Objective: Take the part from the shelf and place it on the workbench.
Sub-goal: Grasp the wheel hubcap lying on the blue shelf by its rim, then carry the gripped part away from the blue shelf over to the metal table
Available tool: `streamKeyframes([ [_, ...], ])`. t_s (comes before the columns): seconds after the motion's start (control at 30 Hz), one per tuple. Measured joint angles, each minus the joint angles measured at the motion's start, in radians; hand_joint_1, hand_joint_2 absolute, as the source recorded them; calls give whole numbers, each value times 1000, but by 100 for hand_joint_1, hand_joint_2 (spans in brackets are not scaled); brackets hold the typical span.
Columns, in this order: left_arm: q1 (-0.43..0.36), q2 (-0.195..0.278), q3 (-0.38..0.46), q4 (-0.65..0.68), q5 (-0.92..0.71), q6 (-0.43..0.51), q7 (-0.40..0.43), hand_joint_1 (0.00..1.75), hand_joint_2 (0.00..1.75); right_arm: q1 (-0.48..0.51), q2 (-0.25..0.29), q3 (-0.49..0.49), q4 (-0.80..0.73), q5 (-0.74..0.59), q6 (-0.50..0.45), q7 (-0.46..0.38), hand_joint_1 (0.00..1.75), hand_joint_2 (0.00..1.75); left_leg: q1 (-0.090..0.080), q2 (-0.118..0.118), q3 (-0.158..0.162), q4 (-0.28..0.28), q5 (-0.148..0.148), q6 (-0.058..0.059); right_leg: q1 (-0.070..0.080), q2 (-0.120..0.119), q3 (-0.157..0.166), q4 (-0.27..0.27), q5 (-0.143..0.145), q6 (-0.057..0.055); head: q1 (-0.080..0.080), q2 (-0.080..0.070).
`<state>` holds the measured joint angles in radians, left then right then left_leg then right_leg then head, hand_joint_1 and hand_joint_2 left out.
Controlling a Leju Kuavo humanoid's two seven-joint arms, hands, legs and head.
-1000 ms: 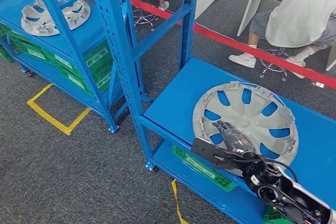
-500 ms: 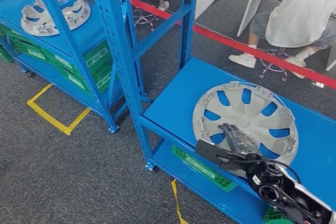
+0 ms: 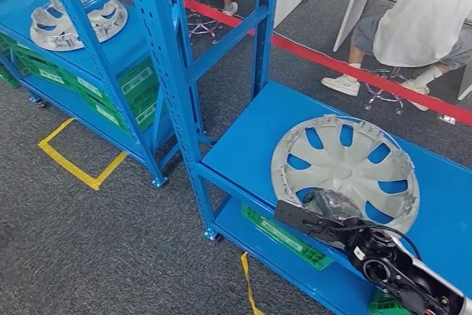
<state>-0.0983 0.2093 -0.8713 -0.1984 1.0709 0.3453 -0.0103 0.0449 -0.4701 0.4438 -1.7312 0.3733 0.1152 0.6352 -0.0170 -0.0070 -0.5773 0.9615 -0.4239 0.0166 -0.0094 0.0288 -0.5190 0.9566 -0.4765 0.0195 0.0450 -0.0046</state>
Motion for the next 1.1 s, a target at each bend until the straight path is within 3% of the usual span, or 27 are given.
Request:
streamKeyframes([
  [0.6,0,0,0,0,10,-7,2,0,0,-12,9,1,16,-4,13,0,161,175,0,0,2,0,0,1,0,0,2,0,0,0,0,0],
  [0.83,0,0,0,0,12,-6,3,0,0,-14,11,1,20,-3,13,0,172,175,0,0,2,0,-1,1,0,0,2,0,0,0,0,0],
  [0.97,0,1,0,0,20,-23,0,0,175,-15,11,2,20,-5,10,0,175,175,0,0,2,0,-1,1,0,0,2,0,0,0,0,0],
  [1.1,0,2,0,0,28,-53,-11,0,175,-15,11,3,20,-13,-3,0,175,175,0,0,2,0,-1,1,0,0,2,0,0,0,0,0],
])
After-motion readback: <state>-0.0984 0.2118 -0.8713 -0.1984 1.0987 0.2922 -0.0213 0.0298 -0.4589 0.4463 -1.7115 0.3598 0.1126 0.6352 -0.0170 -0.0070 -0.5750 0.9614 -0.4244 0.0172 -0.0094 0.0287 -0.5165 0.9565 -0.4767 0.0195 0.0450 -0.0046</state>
